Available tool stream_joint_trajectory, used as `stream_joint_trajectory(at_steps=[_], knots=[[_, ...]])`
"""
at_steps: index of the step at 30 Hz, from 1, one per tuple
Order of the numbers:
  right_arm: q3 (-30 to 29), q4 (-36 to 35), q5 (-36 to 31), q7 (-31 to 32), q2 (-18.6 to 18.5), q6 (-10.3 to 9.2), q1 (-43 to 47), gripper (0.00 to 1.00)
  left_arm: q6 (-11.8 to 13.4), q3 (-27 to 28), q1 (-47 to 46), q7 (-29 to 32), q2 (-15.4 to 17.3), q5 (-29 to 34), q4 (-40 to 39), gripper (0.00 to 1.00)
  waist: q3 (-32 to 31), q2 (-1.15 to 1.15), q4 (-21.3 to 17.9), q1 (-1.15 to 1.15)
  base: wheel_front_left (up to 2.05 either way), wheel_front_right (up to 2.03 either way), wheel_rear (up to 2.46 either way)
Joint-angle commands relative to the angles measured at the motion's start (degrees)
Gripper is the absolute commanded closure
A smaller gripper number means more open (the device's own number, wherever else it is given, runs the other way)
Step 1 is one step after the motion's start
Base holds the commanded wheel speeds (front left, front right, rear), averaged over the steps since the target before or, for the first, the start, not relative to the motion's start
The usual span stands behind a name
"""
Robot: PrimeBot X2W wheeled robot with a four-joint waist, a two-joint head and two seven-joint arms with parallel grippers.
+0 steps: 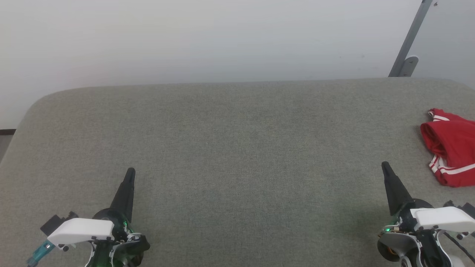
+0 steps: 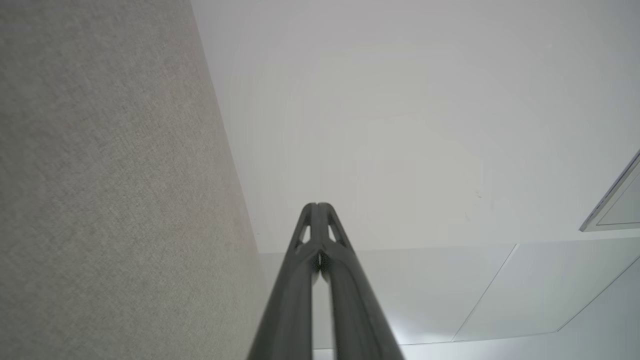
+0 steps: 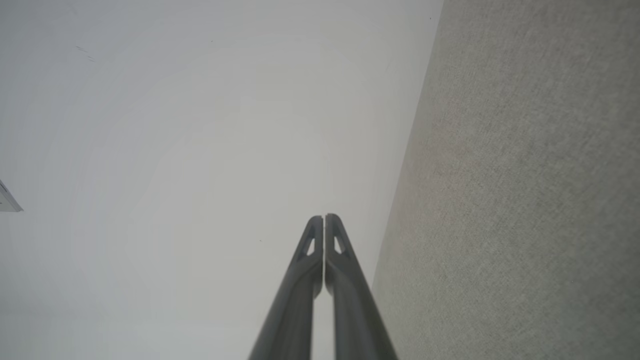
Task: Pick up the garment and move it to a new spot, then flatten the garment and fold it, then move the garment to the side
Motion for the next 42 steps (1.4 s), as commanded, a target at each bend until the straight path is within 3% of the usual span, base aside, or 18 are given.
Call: stream_joint_trajectory(at_steps=[1, 42], knots=[[-0.1, -0.2, 0.2, 0.2, 0.2, 0.02, -0.4, 1.0, 0.0, 0.1, -0.7, 0.2, -0.1, -0.2, -0.2, 1.0, 0.0, 0.0, 0.0, 0.0, 0.0, 0.0, 0.0], [-0.1, -0.2, 0.2, 0.2, 0.2, 0.02, -0.4, 1.0, 0.0, 0.1, -0.7, 0.2, -0.1, -0.2, -0.2, 1.0, 0.0, 0.0, 0.0, 0.0, 0.0, 0.0, 0.0]])
